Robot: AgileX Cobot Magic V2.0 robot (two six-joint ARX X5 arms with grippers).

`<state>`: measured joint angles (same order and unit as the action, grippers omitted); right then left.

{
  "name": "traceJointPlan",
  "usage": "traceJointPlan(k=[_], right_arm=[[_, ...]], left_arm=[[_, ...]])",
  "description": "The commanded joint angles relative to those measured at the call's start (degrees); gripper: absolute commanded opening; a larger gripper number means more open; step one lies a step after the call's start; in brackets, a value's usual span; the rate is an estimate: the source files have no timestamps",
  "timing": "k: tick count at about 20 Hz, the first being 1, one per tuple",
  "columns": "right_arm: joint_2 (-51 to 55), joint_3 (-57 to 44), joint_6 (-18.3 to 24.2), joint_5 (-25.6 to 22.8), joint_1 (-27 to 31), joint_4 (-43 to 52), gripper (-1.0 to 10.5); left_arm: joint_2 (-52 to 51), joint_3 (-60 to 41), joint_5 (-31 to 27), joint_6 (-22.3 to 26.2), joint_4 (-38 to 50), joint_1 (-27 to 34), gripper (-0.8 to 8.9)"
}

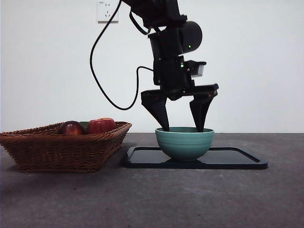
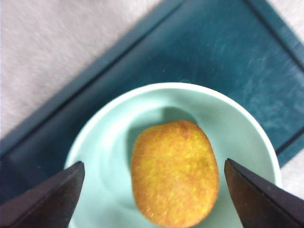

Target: Pick up the wifruite, put it on the bowl, pick up the plate, put it on desk

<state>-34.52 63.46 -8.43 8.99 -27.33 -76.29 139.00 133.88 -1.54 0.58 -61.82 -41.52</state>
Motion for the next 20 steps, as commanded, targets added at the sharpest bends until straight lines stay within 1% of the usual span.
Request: traceJointPlan(k=[1,7,14,20], right_arm=[[-0.1,0.5,-0.3,0.0,-0.3,-0.2,5.8],[-0.1,0.5,-0.3,0.0,-0.3,-0.2,5.8],[-0.1,0.5,-0.3,0.0,-0.3,-0.2,5.8],[-0.1,0.5,-0.3,0.0,-0.3,-0.9,5.8]], left_arm=[[2.7,1.9,0.0,0.6,0.4,-0.5,4.68],[3.2,1.9,0.0,0.7,1.0,-0.8,4.68],[4.0,1.9,-0.5,0.7,1.3,-2.7,4.64],[4.9,1.9,-0.9,0.4,1.2,-2.6,4.53]])
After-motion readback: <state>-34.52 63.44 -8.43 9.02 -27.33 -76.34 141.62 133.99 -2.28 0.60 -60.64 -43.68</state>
